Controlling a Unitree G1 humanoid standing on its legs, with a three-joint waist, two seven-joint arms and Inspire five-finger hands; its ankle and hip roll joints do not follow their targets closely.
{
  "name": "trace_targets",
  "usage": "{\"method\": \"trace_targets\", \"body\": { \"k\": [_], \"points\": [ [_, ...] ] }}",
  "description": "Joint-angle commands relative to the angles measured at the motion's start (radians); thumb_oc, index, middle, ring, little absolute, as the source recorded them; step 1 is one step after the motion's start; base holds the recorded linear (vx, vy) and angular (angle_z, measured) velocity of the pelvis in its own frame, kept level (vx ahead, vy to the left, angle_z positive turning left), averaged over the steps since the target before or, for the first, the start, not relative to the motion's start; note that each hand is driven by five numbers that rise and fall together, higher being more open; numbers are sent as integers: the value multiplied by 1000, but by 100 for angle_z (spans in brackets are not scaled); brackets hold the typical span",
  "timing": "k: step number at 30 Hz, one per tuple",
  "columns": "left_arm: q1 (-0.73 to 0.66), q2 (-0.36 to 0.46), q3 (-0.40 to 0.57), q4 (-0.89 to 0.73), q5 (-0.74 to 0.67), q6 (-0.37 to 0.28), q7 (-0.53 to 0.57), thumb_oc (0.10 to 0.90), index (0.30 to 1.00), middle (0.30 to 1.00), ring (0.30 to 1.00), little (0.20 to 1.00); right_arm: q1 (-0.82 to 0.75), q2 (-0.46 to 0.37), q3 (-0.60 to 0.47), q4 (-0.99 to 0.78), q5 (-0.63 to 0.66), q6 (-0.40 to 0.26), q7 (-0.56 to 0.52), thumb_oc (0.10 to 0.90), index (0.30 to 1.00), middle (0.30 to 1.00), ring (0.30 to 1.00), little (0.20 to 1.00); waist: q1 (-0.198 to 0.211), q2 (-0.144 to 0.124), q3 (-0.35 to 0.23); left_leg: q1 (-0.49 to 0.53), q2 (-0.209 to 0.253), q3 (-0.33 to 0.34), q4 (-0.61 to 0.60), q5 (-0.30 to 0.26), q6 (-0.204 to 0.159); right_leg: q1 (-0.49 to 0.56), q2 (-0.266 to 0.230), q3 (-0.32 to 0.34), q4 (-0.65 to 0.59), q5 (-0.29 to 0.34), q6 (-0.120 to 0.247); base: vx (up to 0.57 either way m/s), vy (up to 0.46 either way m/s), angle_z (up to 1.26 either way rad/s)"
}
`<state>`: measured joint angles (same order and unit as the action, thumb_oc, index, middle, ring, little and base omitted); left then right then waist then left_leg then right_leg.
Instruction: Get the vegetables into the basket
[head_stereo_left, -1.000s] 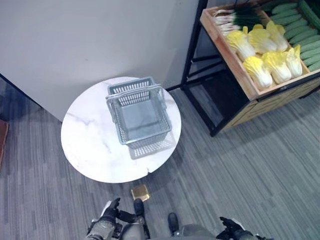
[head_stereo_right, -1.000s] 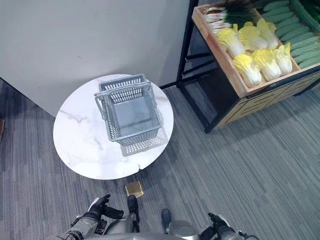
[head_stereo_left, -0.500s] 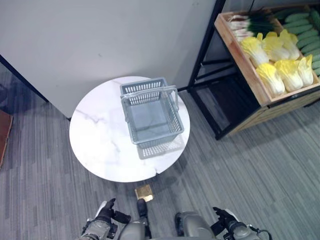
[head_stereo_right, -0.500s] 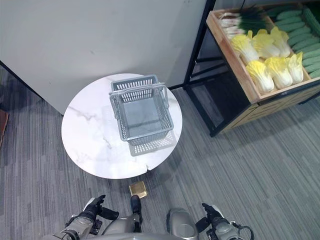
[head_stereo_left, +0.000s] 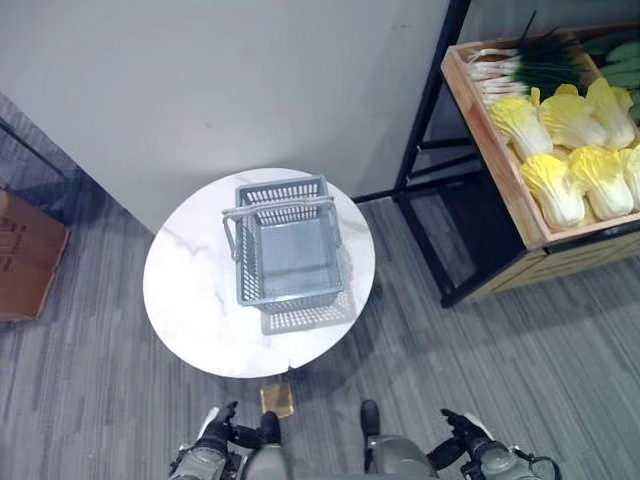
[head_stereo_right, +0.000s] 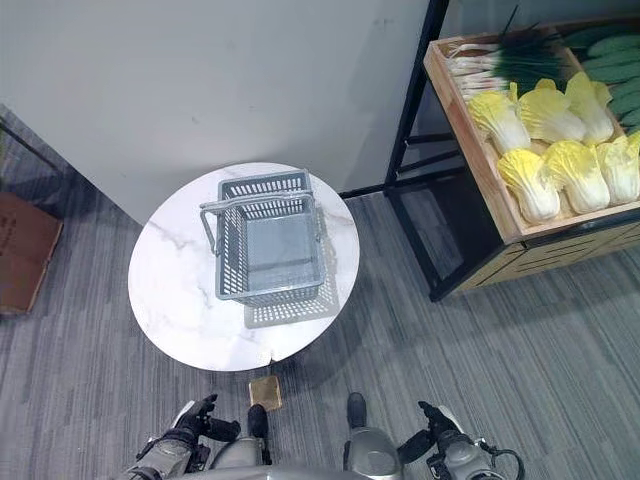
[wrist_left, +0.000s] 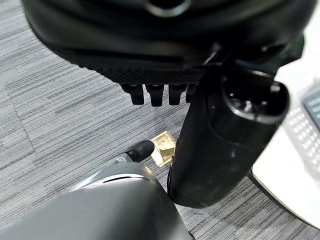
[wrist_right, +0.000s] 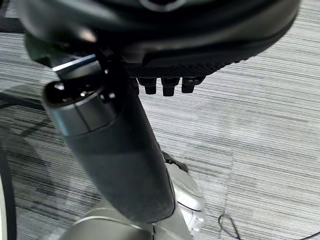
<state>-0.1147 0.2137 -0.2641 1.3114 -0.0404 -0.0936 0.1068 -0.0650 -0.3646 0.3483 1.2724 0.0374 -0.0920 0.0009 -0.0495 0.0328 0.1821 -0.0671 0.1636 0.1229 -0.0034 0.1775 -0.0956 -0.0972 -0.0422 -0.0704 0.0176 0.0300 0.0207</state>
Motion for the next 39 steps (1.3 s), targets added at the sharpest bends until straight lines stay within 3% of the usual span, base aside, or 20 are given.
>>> {"method": "trace_targets", "body": {
  "k": [1, 8, 9, 10, 11, 14, 15, 16, 17, 19, 22, 23, 25, 26, 28, 32, 39],
  "points": [
    [17, 21, -5, 26, 1, 0, 0, 900, 1000, 1000, 1000, 1000, 16, -5, -41, 39, 39, -4, -12, 900, 1000, 1000, 1000, 1000, 2, -48, -9, 65, -19, -1, -23, -107, -25, 7, -74, 21, 13, 44, 96, 84, -171, 56],
    [38, 24, 9, 37, -3, 4, 16, 900, 1000, 1000, 1000, 1000, 15, -75, -173, 115, 89, 2, -70, 900, 1000, 1000, 1000, 1000, -8, -49, -38, 101, -20, 21, -75, -109, -23, 27, -75, 17, -20, 60, 106, 21, 4, 10],
    [43, 39, 10, 35, 5, 5, 11, 900, 1000, 1000, 1000, 1000, 6, -144, -220, 134, 86, 6, -88, 900, 1000, 1000, 1000, 1000, -4, -56, -44, 107, -23, 19, -83, -116, -21, 35, -81, 12, -35, 71, 113, 0, 0, 0],
    [43, 39, 10, 35, 5, 5, 11, 900, 1000, 1000, 1000, 1000, 6, -144, -220, 134, 86, 6, -88, 900, 1000, 1000, 1000, 1000, -4, -56, -43, 107, -23, 19, -83, -116, -21, 35, -81, 12, -35, 71, 113, -21, 56, 5],
    [49, 57, 14, 26, 7, 1, 5, 900, 1000, 1000, 1000, 1000, -29, -229, -277, 121, 107, -1, -109, 900, 1000, 1000, 1000, 1000, -1, -62, -44, 106, -28, 19, -84, -122, -19, 36, -88, 15, -47, 82, 120, -21, 41, 5],
    [48, 60, 15, 20, -1, -1, 5, 900, 1000, 1000, 1000, 1000, -66, -297, -301, 53, 110, -11, -142, 900, 1000, 1000, 1000, 1000, -1, -71, -41, 101, -34, 23, -84, -125, -15, 29, -94, 24, -51, 95, 128, -53, 82, -3],
    [51, 62, 32, 10, -15, -4, 6, 900, 1000, 1000, 1000, 1000, -82, -375, -320, -129, 54, -27, -202, 900, 1000, 1000, 1000, 1000, -4, -82, -36, 96, -38, 27, -84, -129, -12, 20, -98, 34, -55, 107, 135, -56, 61, -15],
    [53, 61, 38, 4, -18, -7, 8, 900, 1000, 1000, 1000, 1000, -69, -399, -330, -232, 9, -31, -227, 900, 1000, 1000, 1000, 1000, -3, -84, -36, 95, -39, 31, -84, -131, -10, 16, -99, 37, -55, 109, 137, -69, 99, -31],
    [62, 63, 59, -8, -12, -7, 11, 900, 1000, 1000, 1000, 1000, -54, -499, -360, -506, -141, -35, -283, 900, 1000, 1000, 1000, 1000, -4, -91, -36, 95, -40, 32, -84, -135, -7, 14, -103, 41, -59, 115, 143, -25, 66, -32],
    [64, 67, 69, -11, -4, -8, 8, 900, 1000, 1000, 1000, 1000, -55, -561, -374, -633, -251, -40, -303, 900, 1000, 1000, 1000, 1000, 1, -95, -40, 94, -42, 31, -84, -139, -5, 14, -106, 45, -63, 117, 144, -10, 45, -13],
    [60, 69, 66, -11, 8, -7, 6, 900, 1000, 1000, 1000, 1000, -94, -599, -359, -701, -299, -52, -312, 900, 1000, 1000, 1000, 1000, 12, -97, -41, 96, -44, 29, -84, -141, -5, 19, -109, 40, -68, 118, 145, 2, 2, 1],
    [59, 69, 67, -12, 14, -6, -1, 900, 1000, 1000, 1000, 1000, -138, -642, -320, -817, -349, -62, -289, 900, 1000, 1000, 1000, 1000, 20, -99, -42, 97, -44, 27, -84, -142, -6, 24, -110, 37, -71, 118, 145, 2, 2, 3],
    [58, 69, 64, -14, 18, -7, -1, 900, 1000, 1000, 1000, 1000, -153, -648, -311, -827, -345, -71, -289, 900, 1000, 1000, 1000, 1000, 24, -100, -44, 95, -45, 25, -84, -142, -6, 25, -111, 34, -73, 119, 146, 10, 1, 7],
    [55, 71, 49, -13, 25, -3, -6, 900, 1000, 1000, 1000, 1000, -277, -677, -195, -937, -399, -86, -251, 900, 1000, 1000, 1000, 1000, 49, -102, -48, 97, -44, 22, -84, -142, -8, 35, -112, 25, -81, 117, 145, 27, 1, 12],
    [56, 70, 48, -12, 26, -1, -6, 900, 1000, 1000, 1000, 1000, -327, -676, -147, -956, -404, -90, -238, 900, 1000, 1000, 1000, 1000, 50, -102, -49, 97, -44, 20, -84, -142, -9, 38, -112, 23, -83, 117, 144, 23, -4, 8],
    [56, 59, 8, -18, 22, -1, 2, 900, 1000, 1000, 1000, 1000, -591, -614, 100, -986, -373, -104, -174, 900, 1000, 1000, 1000, 1000, 83, -105, -43, 96, -41, 13, -84, -137, -14, 50, -108, 12, -90, 114, 139, 9, -16, 10],
    [42, 45, -46, -24, -8, -11, 27, 900, 1000, 1000, 1000, 1000, -843, -470, 301, -820, -294, -79, -148, 900, 1000, 1000, 1000, 1000, 117, -105, -18, 77, -37, -3, -84, -123, -18, 43, -104, 0, -89, 113, 134, -13, -13, 8]
  ]
}}
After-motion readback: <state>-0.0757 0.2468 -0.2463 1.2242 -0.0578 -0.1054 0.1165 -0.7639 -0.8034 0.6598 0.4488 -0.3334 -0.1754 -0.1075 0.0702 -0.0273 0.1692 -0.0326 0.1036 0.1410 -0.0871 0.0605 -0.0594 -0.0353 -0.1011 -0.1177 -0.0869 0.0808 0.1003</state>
